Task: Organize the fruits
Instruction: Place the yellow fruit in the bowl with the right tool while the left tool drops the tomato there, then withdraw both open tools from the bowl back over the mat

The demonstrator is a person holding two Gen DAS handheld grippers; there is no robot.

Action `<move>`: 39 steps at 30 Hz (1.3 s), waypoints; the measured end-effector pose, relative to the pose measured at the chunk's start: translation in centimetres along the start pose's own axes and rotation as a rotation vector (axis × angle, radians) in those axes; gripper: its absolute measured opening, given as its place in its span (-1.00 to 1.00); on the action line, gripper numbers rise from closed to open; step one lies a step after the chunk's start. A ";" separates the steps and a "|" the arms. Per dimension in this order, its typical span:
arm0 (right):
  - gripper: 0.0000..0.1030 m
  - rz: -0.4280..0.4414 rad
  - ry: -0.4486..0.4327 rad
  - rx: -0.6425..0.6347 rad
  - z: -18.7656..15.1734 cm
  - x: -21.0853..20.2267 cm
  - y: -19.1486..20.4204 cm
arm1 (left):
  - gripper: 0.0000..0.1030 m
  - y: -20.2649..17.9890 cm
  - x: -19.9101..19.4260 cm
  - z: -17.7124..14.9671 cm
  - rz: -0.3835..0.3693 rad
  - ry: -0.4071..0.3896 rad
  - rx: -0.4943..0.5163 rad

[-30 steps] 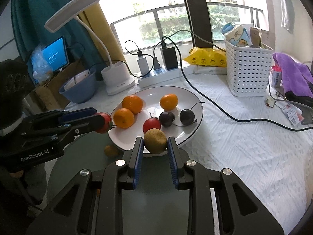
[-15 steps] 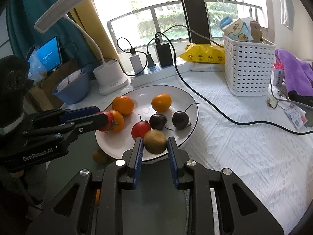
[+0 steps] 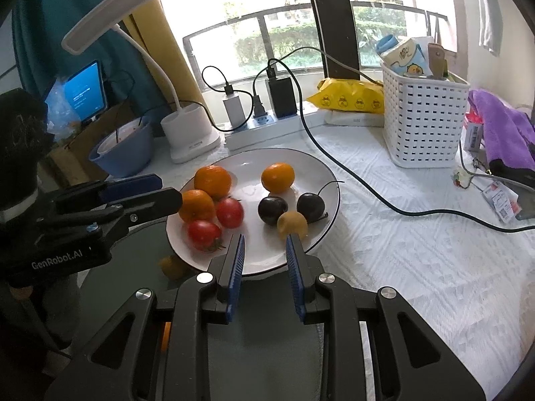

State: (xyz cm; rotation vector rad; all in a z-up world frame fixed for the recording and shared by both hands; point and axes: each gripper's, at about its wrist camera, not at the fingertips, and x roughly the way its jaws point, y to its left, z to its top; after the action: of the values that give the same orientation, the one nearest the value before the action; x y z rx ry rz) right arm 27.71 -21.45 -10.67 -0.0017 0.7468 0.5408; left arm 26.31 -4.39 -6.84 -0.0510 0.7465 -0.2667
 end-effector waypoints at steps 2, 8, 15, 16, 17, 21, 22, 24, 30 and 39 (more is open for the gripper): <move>-0.47 -0.001 -0.002 -0.003 0.0 -0.2 0.2 | -0.11 0.0 -0.4 -0.1 0.001 -0.005 0.000; -0.47 -0.004 -0.014 -0.016 -0.2 -1.1 1.1 | -0.11 0.1 -1.7 -0.5 0.006 -0.023 -0.005; -0.47 -0.006 -0.026 -0.031 -0.6 -2.2 2.2 | -0.11 0.3 -3.3 -1.1 0.008 -0.042 -0.008; -0.47 -0.007 -0.027 -0.034 -0.6 -2.3 2.4 | -0.11 0.3 -3.5 -1.2 0.008 -0.044 -0.009; -0.47 -0.007 -0.028 -0.036 -0.7 -2.5 2.6 | -0.11 0.3 -3.7 -1.3 0.008 -0.047 -0.010; -0.47 -0.010 -0.031 -0.044 -1.0 -3.0 3.2 | -0.11 0.4 -4.6 -1.8 0.009 -0.055 -0.014; -0.47 -0.010 -0.032 -0.047 -1.1 -3.2 3.5 | -0.11 0.5 -4.8 -1.9 0.010 -0.058 -0.016; -0.47 -0.011 -0.034 -0.051 -1.2 -3.4 3.8 | -0.11 0.6 -5.2 -2.2 0.011 -0.061 -0.018; -0.47 -0.011 -0.037 -0.061 -1.8 -4.0 4.8 | -0.11 0.8 -6.5 -3.1 0.013 -0.070 -0.021; -0.47 -0.009 -0.026 -0.075 -2.9 -4.4 6.4 | -0.11 1.5 -8.0 -4.9 0.018 -0.074 -0.038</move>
State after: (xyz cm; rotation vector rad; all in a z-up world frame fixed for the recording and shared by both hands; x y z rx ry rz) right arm 20.18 -18.53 -8.85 -0.0680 0.7002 0.5591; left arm 17.75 -0.69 -5.34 -0.0895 0.6785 -0.2322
